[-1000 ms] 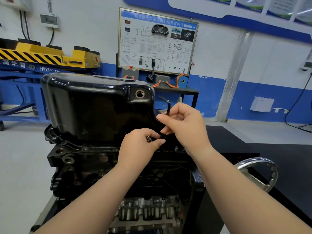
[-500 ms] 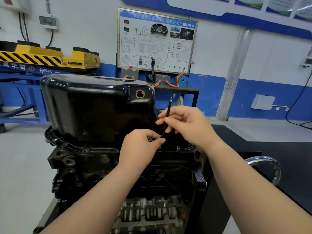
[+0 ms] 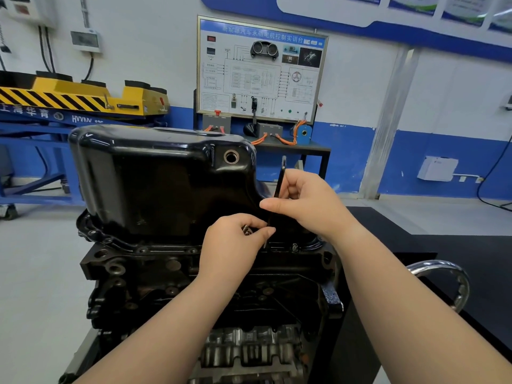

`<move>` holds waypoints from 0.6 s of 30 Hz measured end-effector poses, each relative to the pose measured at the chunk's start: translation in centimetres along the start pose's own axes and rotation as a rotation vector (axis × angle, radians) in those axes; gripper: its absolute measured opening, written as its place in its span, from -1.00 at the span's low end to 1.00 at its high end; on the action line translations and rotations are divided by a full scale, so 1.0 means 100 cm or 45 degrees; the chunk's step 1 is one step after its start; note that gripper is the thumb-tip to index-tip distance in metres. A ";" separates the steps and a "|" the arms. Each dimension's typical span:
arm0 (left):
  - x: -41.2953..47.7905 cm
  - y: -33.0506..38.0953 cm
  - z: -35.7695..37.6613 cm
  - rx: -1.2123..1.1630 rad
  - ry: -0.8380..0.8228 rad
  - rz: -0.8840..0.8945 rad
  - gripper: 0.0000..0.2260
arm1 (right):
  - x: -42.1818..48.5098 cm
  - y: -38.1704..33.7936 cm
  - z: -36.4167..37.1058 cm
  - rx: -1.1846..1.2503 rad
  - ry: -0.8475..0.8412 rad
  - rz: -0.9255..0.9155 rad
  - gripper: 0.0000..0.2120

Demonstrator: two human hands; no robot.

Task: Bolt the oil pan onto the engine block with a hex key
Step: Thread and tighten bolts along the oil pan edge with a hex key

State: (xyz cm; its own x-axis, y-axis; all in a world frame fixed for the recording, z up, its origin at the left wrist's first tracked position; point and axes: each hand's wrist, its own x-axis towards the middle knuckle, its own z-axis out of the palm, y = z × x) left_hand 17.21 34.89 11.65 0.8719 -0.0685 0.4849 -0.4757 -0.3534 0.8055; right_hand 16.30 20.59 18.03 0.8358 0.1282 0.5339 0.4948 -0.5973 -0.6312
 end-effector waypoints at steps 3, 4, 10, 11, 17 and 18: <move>0.001 0.000 0.000 0.018 -0.003 -0.005 -0.86 | 0.001 -0.001 -0.004 0.029 -0.126 0.011 -0.87; 0.002 -0.001 0.000 0.021 -0.006 -0.010 -0.87 | 0.000 -0.002 -0.006 0.070 -0.178 0.015 -0.90; 0.004 -0.001 -0.003 0.024 -0.033 -0.024 -0.84 | -0.001 -0.003 -0.012 0.240 -0.328 0.033 -0.73; 0.005 -0.001 -0.004 0.027 -0.033 -0.028 -0.84 | -0.001 -0.003 -0.011 0.244 -0.321 0.037 -0.75; 0.003 0.000 -0.004 0.024 -0.033 -0.025 -0.84 | -0.001 0.000 -0.006 0.221 -0.160 0.041 -0.88; 0.002 0.000 -0.004 0.021 -0.029 -0.018 -0.84 | -0.001 0.000 -0.005 0.169 -0.135 0.034 -0.88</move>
State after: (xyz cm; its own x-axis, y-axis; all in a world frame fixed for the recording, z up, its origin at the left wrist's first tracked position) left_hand 17.35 35.25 11.86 0.8812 -0.0844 0.4652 -0.4613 -0.3696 0.8066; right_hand 16.06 20.18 18.30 0.8660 0.2004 0.4582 0.4933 -0.4927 -0.7169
